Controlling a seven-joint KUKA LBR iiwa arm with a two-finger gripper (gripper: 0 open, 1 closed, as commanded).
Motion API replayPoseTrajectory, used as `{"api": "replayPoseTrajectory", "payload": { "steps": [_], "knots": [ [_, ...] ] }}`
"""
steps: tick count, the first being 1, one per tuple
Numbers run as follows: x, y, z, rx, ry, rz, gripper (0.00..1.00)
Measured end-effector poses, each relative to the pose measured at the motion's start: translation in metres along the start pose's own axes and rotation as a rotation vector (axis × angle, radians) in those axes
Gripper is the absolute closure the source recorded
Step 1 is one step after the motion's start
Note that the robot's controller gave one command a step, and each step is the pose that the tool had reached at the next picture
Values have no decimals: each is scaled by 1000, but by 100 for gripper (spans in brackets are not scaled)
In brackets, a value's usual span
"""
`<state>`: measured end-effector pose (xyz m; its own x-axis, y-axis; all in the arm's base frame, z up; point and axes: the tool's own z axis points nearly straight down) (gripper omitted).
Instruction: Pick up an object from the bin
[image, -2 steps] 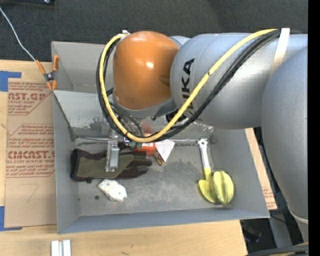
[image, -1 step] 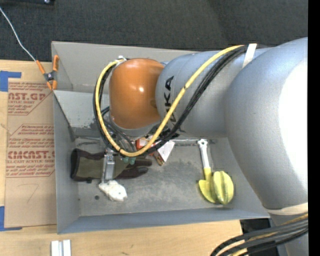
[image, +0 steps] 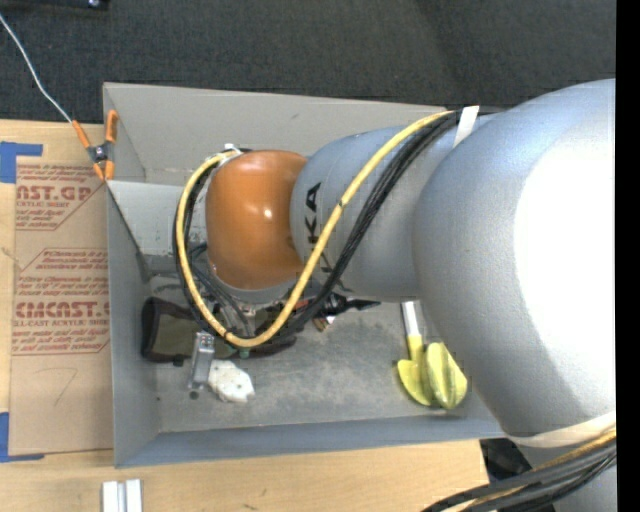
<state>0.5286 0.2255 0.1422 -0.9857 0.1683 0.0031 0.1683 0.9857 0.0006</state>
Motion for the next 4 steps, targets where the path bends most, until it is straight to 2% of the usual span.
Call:
{"api": "replayPoseTrajectory", "payload": {
  "steps": [1, 2, 4],
  "knots": [
    [-17, 10, 64, -4, -8, -194, 0],
    [-21, 24, 71, -3, -4, -57, 100],
    [-16, 21, 71, -7, -9, -62, 100]
  ]
}}
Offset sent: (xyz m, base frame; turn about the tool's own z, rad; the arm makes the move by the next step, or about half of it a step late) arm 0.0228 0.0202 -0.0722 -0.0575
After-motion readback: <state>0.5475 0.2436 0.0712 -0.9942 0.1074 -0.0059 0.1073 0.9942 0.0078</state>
